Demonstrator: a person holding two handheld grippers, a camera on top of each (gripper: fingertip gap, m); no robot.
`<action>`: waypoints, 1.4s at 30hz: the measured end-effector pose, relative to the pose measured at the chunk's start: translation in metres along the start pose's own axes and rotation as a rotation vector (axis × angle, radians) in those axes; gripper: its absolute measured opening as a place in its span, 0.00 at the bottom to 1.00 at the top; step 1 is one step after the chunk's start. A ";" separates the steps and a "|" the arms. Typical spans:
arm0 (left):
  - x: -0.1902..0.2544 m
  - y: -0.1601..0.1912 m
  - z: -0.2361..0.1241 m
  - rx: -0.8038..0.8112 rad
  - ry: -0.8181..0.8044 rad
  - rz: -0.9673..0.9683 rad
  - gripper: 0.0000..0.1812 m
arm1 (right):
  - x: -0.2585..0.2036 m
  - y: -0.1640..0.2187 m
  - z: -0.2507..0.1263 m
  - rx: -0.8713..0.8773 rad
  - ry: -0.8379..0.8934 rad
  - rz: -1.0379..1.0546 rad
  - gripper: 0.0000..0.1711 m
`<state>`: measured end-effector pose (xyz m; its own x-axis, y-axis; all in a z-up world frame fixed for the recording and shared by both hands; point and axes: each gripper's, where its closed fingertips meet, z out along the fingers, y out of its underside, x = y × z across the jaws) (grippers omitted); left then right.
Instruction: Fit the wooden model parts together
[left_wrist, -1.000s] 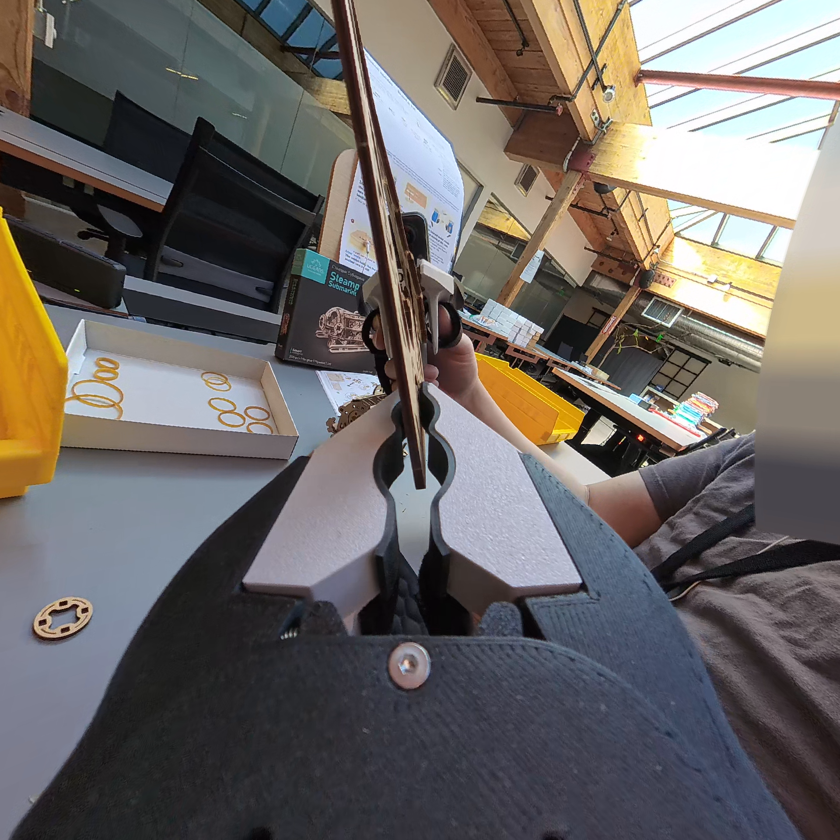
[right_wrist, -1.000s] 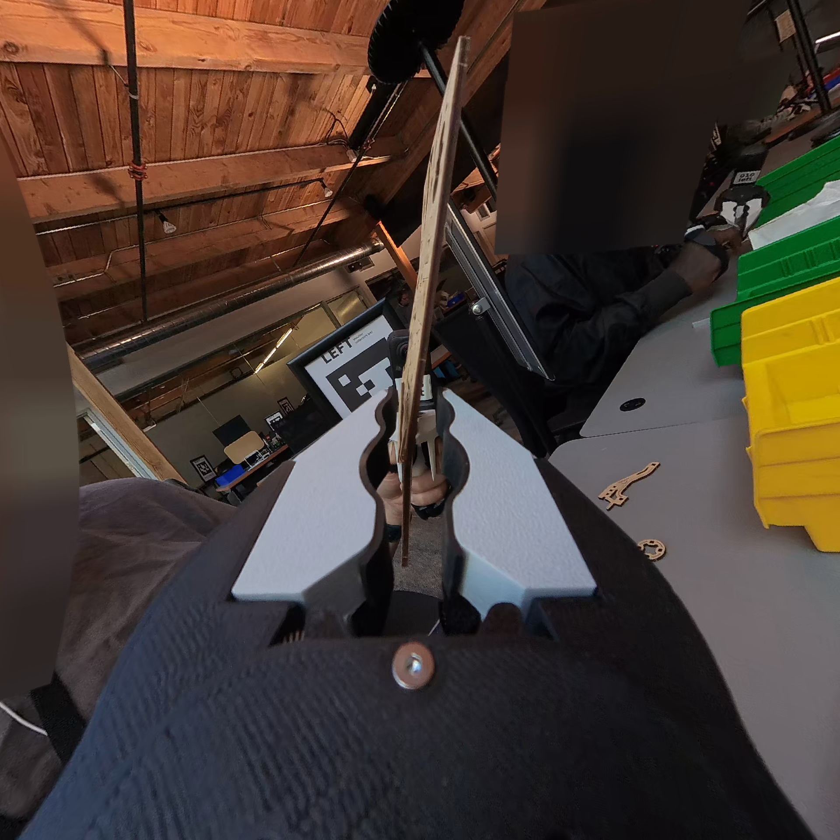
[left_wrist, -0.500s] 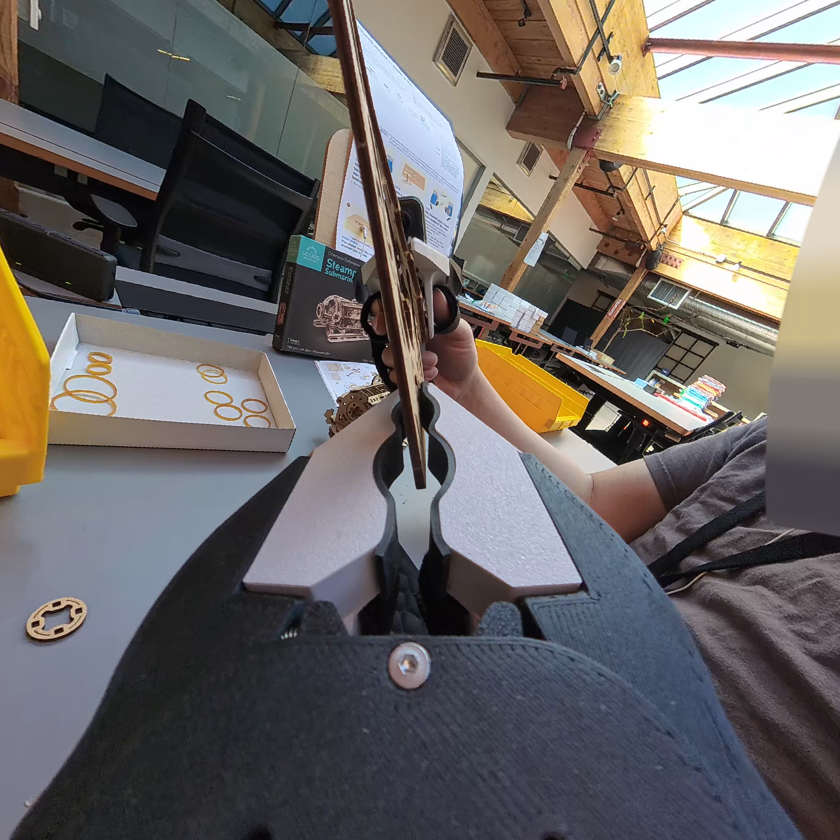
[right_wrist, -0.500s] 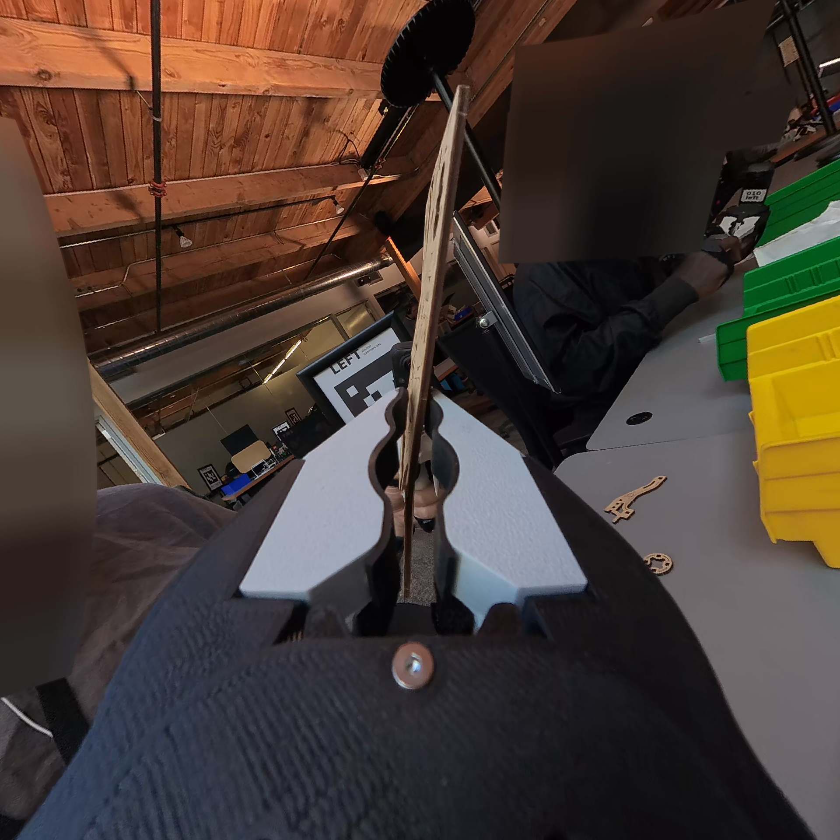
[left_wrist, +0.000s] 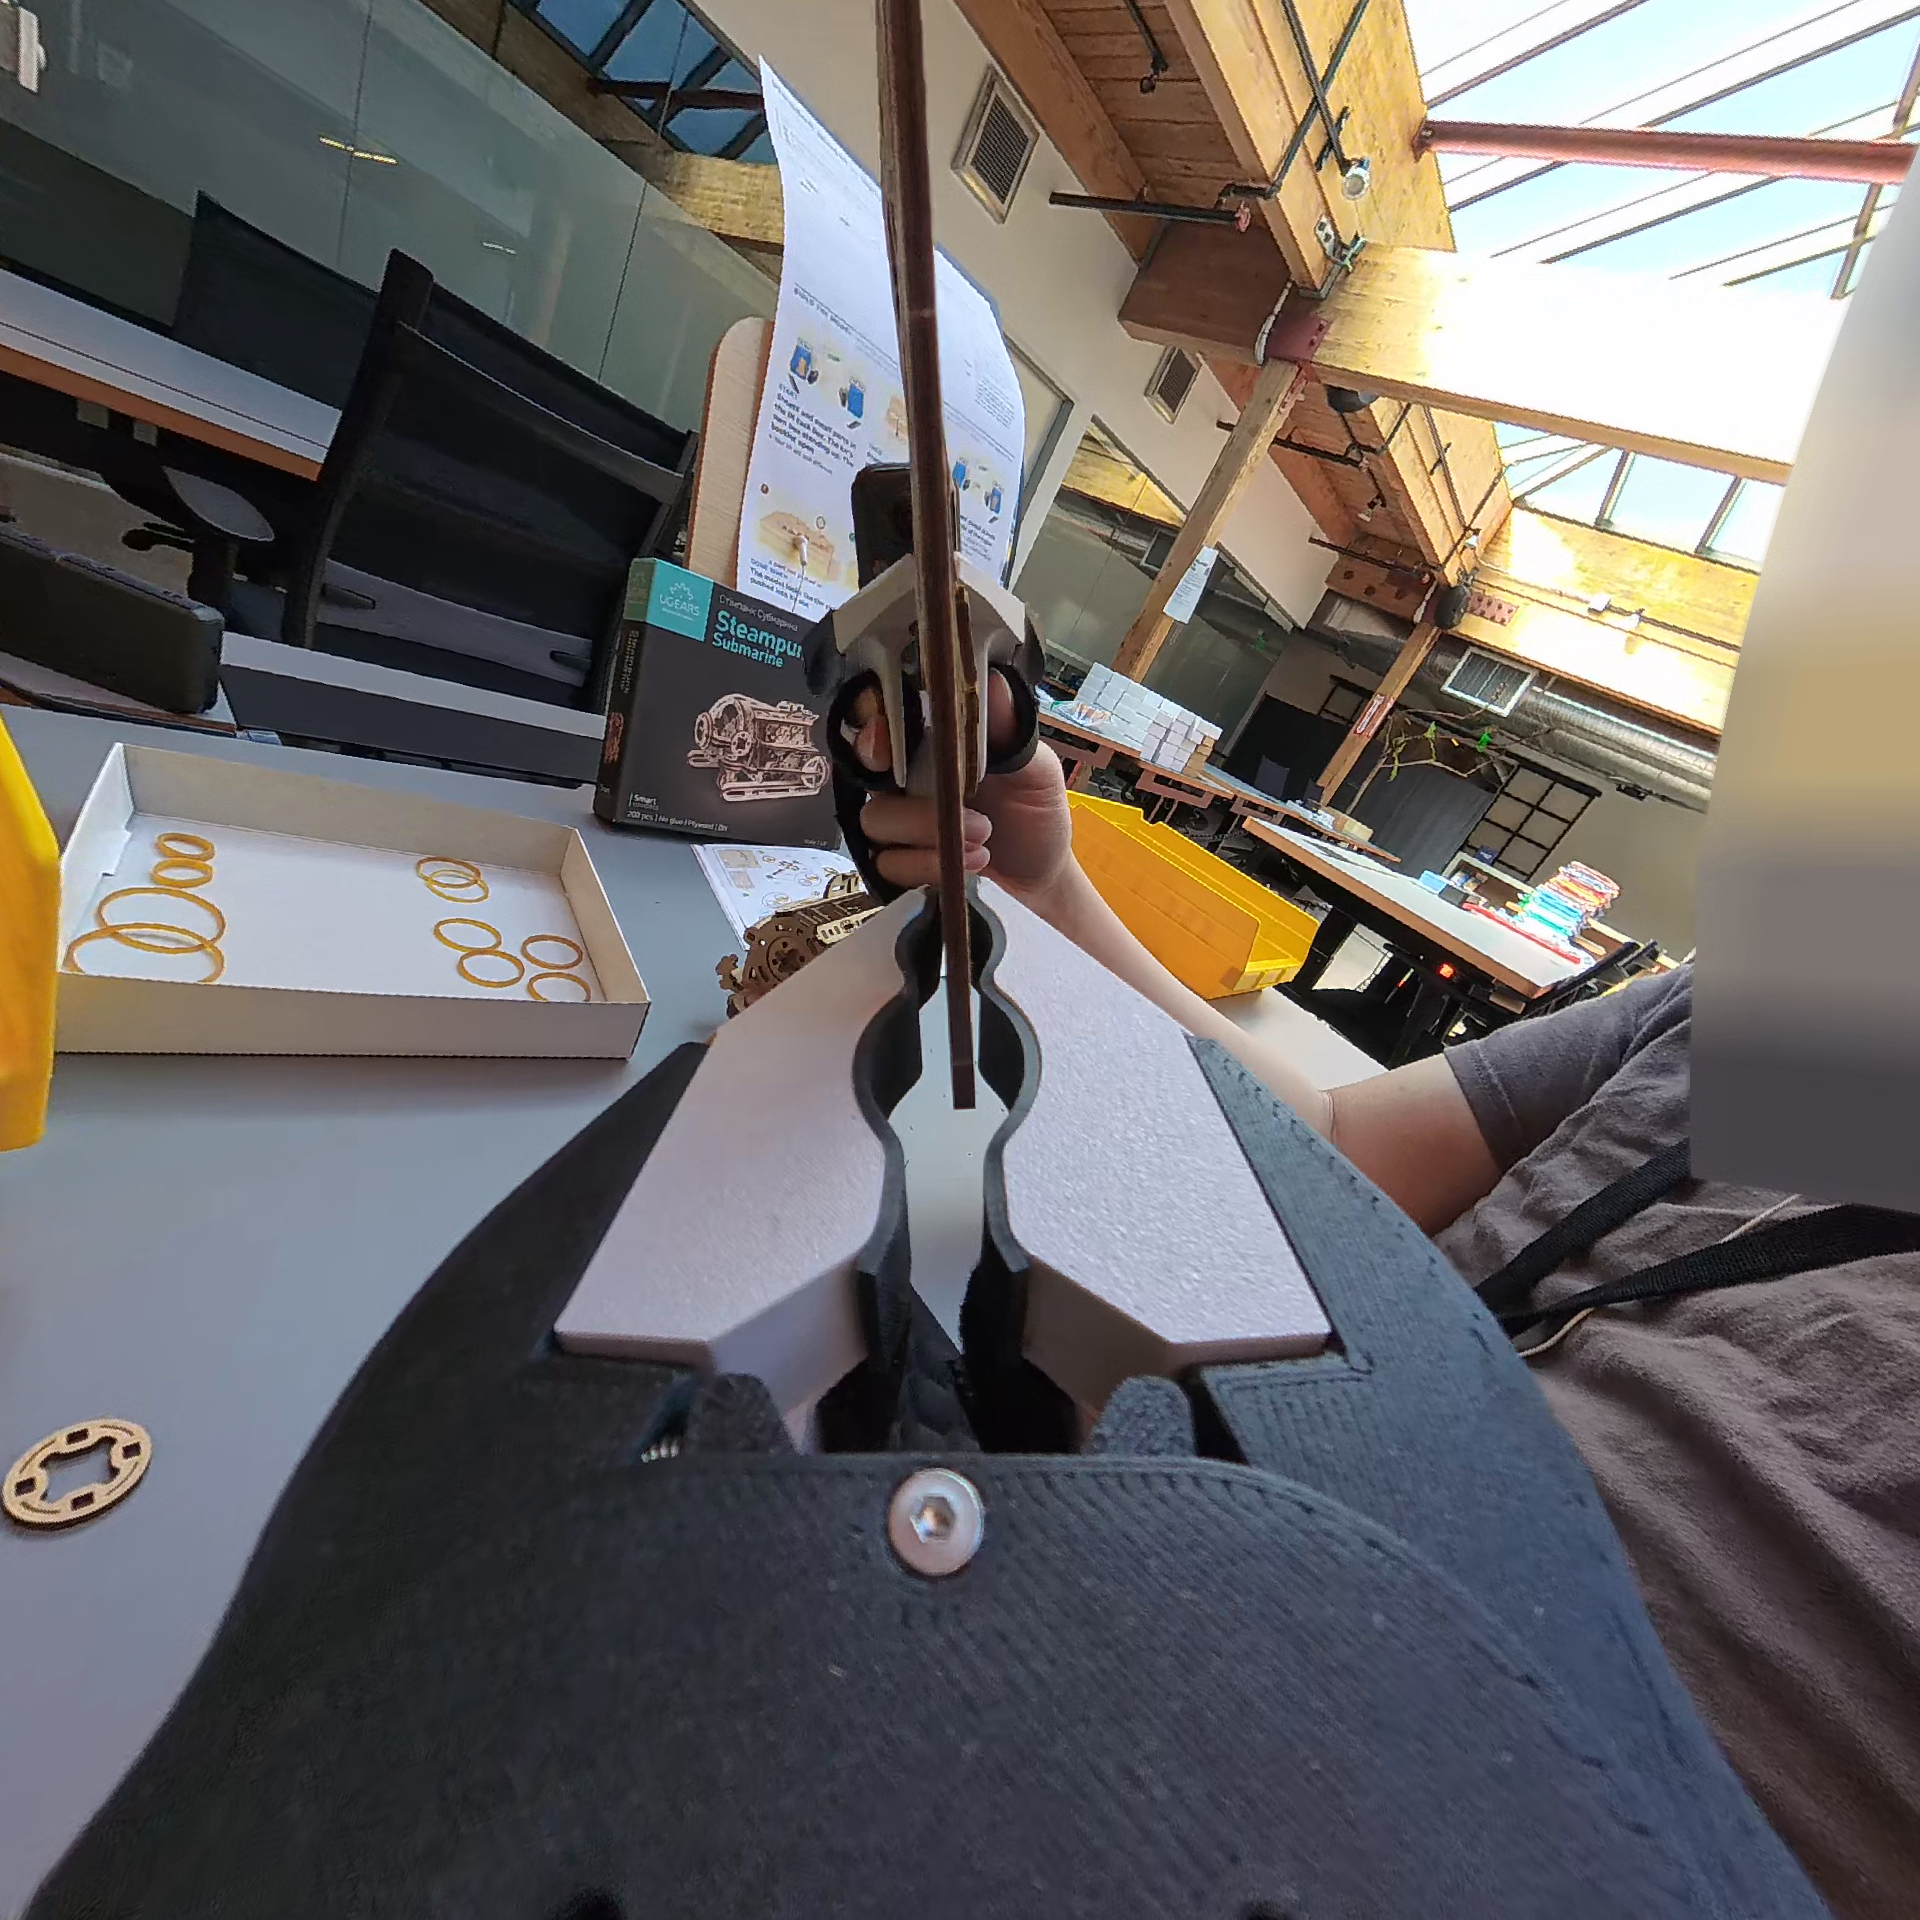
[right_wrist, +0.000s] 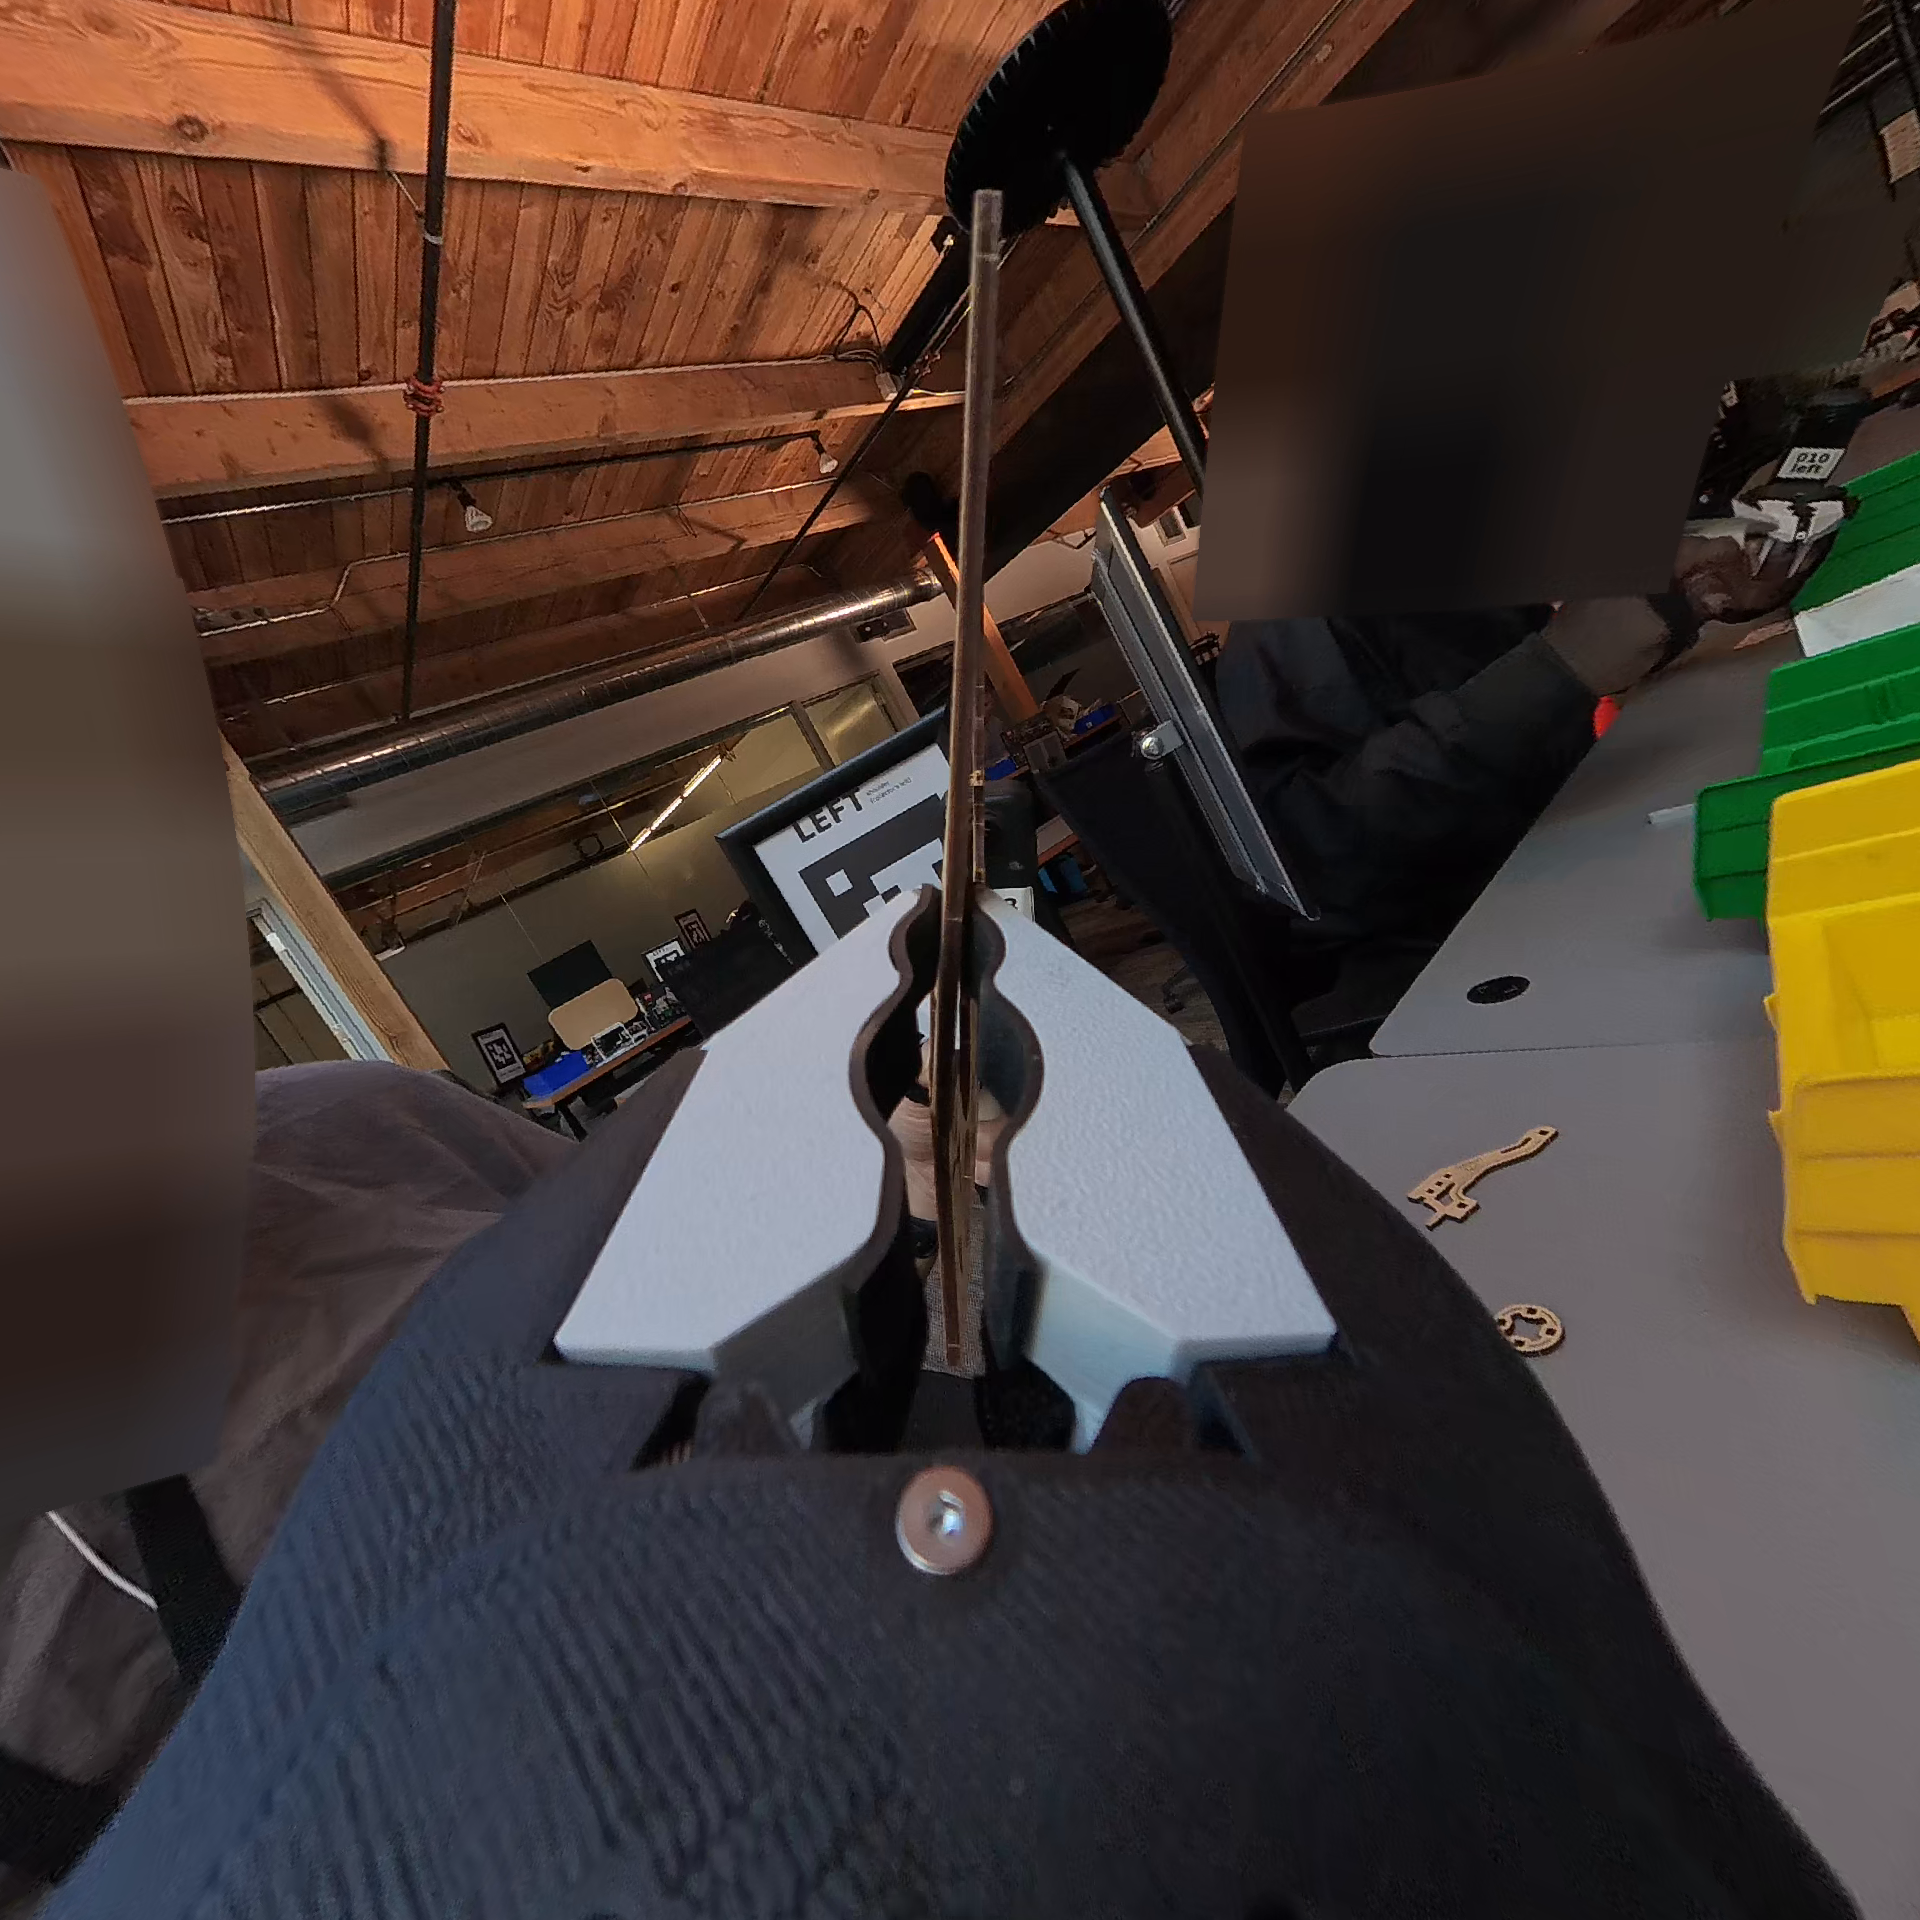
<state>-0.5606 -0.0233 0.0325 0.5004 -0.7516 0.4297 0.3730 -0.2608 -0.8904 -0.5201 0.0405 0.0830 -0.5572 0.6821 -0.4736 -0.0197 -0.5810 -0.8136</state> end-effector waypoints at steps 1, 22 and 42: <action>0.000 0.000 0.000 0.001 0.001 0.001 0.00 | 0.000 0.000 0.000 0.000 0.000 -0.005 0.00; 0.005 0.000 0.000 -0.006 0.004 -0.003 0.09 | -0.002 0.000 0.000 -0.008 0.012 -0.022 0.01; -0.010 0.006 -0.005 -0.005 -0.033 -0.027 0.11 | -0.003 -0.012 -0.009 0.032 0.036 -0.026 0.01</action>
<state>-0.5676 -0.0206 0.0223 0.5161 -0.7237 0.4582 0.3828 -0.2837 -0.8792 -0.5104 0.0491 0.0911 -0.5258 0.7122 -0.4650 -0.0601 -0.5765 -0.8149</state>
